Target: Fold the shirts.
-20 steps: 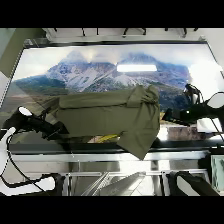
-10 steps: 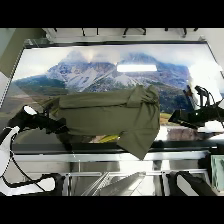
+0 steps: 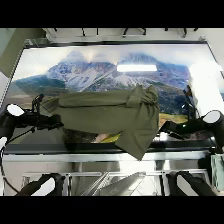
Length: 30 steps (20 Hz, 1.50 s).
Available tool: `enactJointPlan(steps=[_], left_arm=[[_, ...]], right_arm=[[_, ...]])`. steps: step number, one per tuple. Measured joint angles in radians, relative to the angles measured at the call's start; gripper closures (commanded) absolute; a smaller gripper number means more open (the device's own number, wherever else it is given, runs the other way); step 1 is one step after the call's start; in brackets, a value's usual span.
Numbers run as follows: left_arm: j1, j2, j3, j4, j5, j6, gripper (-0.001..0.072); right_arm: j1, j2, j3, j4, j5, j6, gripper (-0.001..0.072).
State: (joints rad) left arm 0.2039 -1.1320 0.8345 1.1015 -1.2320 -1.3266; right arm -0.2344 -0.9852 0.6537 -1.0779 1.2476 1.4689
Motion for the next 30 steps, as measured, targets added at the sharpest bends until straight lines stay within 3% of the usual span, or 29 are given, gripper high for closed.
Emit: enactJointPlan(steps=[8,9,10,11,14,17,26,30], left_arm=[[-0.008,0.077,0.0,-0.003,-0.056,-0.043,0.0693],[-0.008,0.074,0.0,-0.003,-0.069,-0.046,0.0693],[-0.008,0.068,0.0,-0.002,-0.081,-0.046,0.0693],[-0.008,0.062,0.0,-0.002,-0.093,-0.049,0.0693],[-0.008,0.052,0.001,0.006,-0.124,-0.05,0.0693],[-0.008,0.079,0.009,0.071,-0.164,-0.05,0.0693],[-0.008,0.289,-0.005,0.2,-0.261,-0.076,0.0694],[-0.008,0.253,-0.055,0.204,-0.236,-0.084,0.0694]], right_arm=[[0.055,-0.156,-0.106,0.161,-0.249,-0.074,0.003],[0.07,-0.176,-0.108,0.193,-0.266,-0.093,0.0232],[0.08,-0.189,-0.112,0.202,-0.283,-0.114,0.0558],[0.087,-0.2,-0.116,0.21,-0.297,-0.131,0.0681],[0.098,-0.175,-0.115,0.234,-0.29,-0.164,0.0682],[0.103,-0.068,-0.113,0.207,-0.193,-0.168,0.0682],[0.106,0.581,-0.08,-0.051,0.11,0.077,0.0683],[0.106,0.64,-0.024,-0.075,0.15,0.128,0.0683]])
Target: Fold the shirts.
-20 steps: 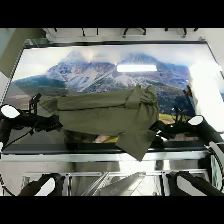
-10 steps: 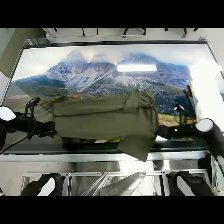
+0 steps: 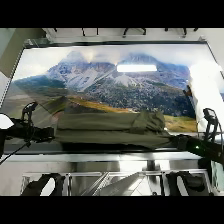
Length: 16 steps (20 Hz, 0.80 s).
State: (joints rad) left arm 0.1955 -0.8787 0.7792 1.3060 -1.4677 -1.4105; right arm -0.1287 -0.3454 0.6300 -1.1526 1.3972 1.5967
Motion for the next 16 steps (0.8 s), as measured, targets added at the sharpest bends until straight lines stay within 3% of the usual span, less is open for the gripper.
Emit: enactJointPlan(steps=[7,16], left_arm=[[0.0,-0.259,0.161,-0.002,0.096,-0.003,0.0694],[0.0,-0.623,0.415,-0.039,0.106,0.005,0.0693]], right_arm=[[0.001,-0.355,0.111,-0.004,-0.139,-0.053,0.0682],[0.002,-0.838,0.267,0.054,-0.283,-0.129,0.0682]])
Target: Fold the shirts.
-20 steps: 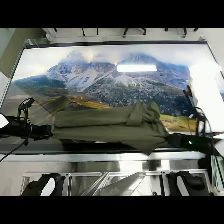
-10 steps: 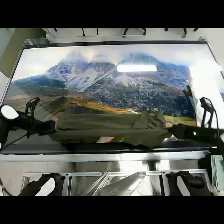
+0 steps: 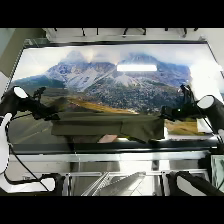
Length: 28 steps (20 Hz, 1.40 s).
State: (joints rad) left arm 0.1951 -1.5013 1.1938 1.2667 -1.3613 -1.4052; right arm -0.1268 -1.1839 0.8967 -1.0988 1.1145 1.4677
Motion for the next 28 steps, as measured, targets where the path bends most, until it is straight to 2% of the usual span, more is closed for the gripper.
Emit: enactJointPlan(steps=[2,3,4,5,7,8,9,10,15,17,18,19,20,28], left_arm=[[-0.004,-0.052,0.037,-0.013,-0.001,0.006,0.0693],[-0.008,-0.073,0.056,-0.019,-0.007,0.011,0.0693],[-0.015,-0.091,0.073,-0.019,-0.009,0.011,0.0693],[-0.023,-0.105,0.087,-0.018,-0.009,0.015,0.0693],[-0.039,-0.121,0.11,-0.019,-0.012,0.018,0.069],[-0.045,-0.126,0.122,-0.019,-0.016,0.018,0.0445],[-0.049,-0.13,0.136,-0.018,-0.023,0.019,0.0117],[-0.049,-0.131,0.155,-0.013,-0.034,0.018,0.0019],[-0.026,-0.097,0.261,-0.008,-0.068,-0.029,0.002],[-0.007,-0.066,0.302,0.005,-0.092,-0.076,0.002],[0.001,-0.05,0.317,0.008,-0.104,-0.103,0.0178],[0.006,-0.032,0.33,0.009,-0.117,-0.125,0.0572],[0.005,-0.008,0.34,0.008,-0.129,-0.138,0.0694],[-0.118,0.151,0.363,-0.004,-0.119,-0.124,0.0694]], right_arm=[[0.0,-0.049,0.013,0.01,-0.017,-0.003,0.0681],[0.0,-0.066,0.017,0.019,-0.029,-0.008,0.0617],[0.0,-0.078,0.02,0.032,-0.035,-0.018,0.0303],[-0.002,-0.087,0.024,0.043,-0.046,-0.031,0.006],[-0.002,-0.097,0.04,0.072,-0.042,-0.049,0.006],[-0.003,-0.099,0.051,0.081,-0.026,-0.056,0.006],[-0.009,-0.099,0.068,0.081,-0.008,-0.063,0.0059],[-0.018,-0.094,0.084,0.082,0.022,-0.069,0.0059],[-0.12,-0.04,0.12,0.071,0.196,-0.111,0.0059],[-0.177,-0.032,0.104,0.055,0.232,-0.129,0.0059],[-0.202,-0.034,0.089,0.052,0.233,-0.139,0.0059],[-0.226,-0.044,0.069,0.052,0.232,-0.156,0.0035],[-0.246,-0.06,0.05,0.058,0.232,-0.177,-0.0002],[-0.277,-0.304,-0.014,0.246,0.204,-0.355,-0.0001]])
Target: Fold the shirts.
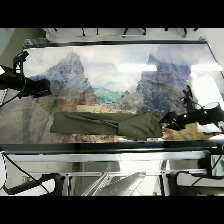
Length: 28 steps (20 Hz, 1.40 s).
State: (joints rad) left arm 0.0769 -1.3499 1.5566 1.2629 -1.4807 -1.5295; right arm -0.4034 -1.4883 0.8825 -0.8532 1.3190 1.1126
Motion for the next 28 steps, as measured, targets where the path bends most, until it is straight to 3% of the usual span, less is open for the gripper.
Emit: enactJointPlan(steps=[7,8,10,15,22,28], left_arm=[[-0.111,-0.021,0.001,0.001,0.011,0.003,0.0694],[-0.128,-0.03,0.001,0.001,0.012,0.003,0.0694],[-0.17,-0.053,0.001,0.001,0.012,0.003,0.0694],[-0.311,-0.14,0.001,0.001,0.017,0.003,0.0694],[-0.566,-0.32,0.001,-0.003,0.103,0.003,0.0694],[-0.743,-0.463,0.001,-0.01,0.219,-0.028,0.0694]], right_arm=[[0.132,-0.09,-0.005,0.119,-0.003,-0.053,0.0036],[0.15,-0.093,-0.005,0.139,-0.016,-0.059,0.0187],[0.179,-0.097,-0.006,0.16,-0.05,-0.066,0.0681],[0.202,0.035,-0.005,0.211,0.013,-0.061,0.0683],[0.211,0.468,-0.005,0.076,0.047,0.147,0.0682],[0.211,0.613,0.005,0.049,0.101,0.242,0.0683]])
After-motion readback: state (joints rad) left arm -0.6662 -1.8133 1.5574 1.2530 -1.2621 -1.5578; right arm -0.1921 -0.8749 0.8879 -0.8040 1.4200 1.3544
